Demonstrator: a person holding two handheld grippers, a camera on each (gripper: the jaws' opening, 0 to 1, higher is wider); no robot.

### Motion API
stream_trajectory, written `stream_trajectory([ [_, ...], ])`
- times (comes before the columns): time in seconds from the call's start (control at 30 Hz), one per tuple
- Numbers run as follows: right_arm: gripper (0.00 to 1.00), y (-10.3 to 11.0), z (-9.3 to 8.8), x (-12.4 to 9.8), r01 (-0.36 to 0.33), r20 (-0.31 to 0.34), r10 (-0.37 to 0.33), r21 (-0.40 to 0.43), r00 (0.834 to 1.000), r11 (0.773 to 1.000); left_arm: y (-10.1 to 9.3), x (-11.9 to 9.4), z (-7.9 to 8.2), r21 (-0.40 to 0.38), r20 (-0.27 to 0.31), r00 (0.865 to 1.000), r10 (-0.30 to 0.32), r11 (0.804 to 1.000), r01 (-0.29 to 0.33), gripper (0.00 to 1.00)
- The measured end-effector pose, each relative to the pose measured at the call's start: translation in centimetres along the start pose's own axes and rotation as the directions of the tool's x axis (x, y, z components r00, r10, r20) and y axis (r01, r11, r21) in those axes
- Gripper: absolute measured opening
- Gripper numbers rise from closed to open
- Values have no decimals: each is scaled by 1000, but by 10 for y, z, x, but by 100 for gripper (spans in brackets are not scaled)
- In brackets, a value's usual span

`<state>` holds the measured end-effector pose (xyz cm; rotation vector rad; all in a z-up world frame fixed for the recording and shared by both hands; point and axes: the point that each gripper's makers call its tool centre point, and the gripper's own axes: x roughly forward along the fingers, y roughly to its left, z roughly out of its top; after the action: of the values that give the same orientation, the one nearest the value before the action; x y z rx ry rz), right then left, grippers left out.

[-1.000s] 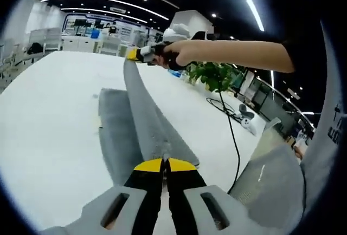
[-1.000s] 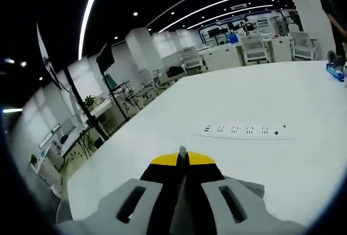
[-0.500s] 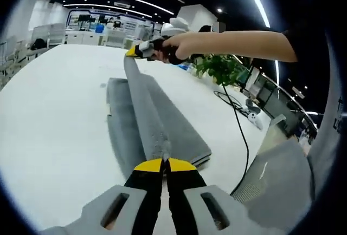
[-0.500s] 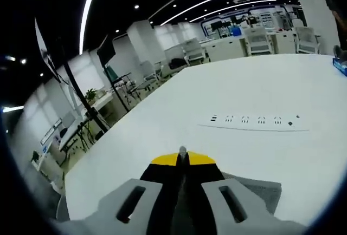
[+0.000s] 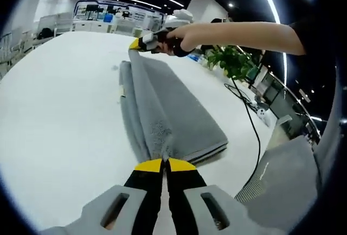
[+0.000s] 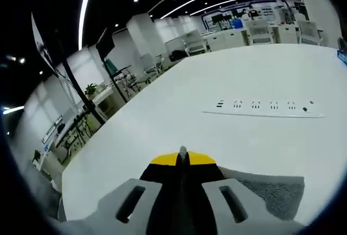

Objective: Fold the towel on the table until its edges align and the towel forms a compact rectangular stack.

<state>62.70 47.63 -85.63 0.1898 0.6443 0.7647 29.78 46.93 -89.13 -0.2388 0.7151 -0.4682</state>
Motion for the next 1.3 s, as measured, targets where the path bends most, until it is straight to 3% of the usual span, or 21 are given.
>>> stream_trajectory([
  [0.17, 4, -1, 2, 8, -26, 23, 26, -4, 999, 1000, 5, -2, -4, -64, 9, 1000, 9, 998, -8, 2],
  [0.27, 4, 0, 3, 8, -30, 17, 31, -30, 999, 999, 5, -2, -3, -60, 10, 1000, 6, 998, -6, 10],
  [0.47, 8, -3, 6, 2, -32, 14, 32, -46, 999, 998, 0, 2, 10, -10, 25, 1000, -15, 1000, 15, 24],
  [0.57, 10, -4, 1, -8, -33, -6, 33, -92, 999, 995, -1, 4, 17, 10, 28, 999, -24, 1000, 24, 28],
  [0.63, 11, -5, -3, -15, -30, -17, 29, -97, 999, 995, -1, 5, 23, 34, 46, 999, -21, 999, 19, 35],
  [0.7, 12, -12, -15, -22, -14, -80, 0, -171, 997, 985, -3, 6, 26, 51, 50, 998, -38, 998, 35, 43],
  [0.77, 13, -13, -20, -32, -13, -79, -2, -188, 997, 982, -7, 6, 27, 68, 45, 997, -56, 996, 53, 47],
  [0.87, 13, -23, -29, -40, -5, -93, -13, -191, 996, 982, -4, 4, 32, 102, 55, 998, -35, 994, 30, 46],
  [0.97, 14, -29, -35, -49, 6, -99, -26, -200, 995, 980, 4, 5, 38, 88, 63, 998, -7, 996, 1, 43],
  [1.07, 14, -35, -42, -60, 20, -112, -45, -214, 993, 977, 21, 8, 44, 76, 65, 996, 56, 995, -61, 40],
  [1.3, 15, -51, -55, -85, 56, -125, -93, -266, 988, 962, 49, 28, 76, 97, 87, 992, 89, 991, -97, 37],
])
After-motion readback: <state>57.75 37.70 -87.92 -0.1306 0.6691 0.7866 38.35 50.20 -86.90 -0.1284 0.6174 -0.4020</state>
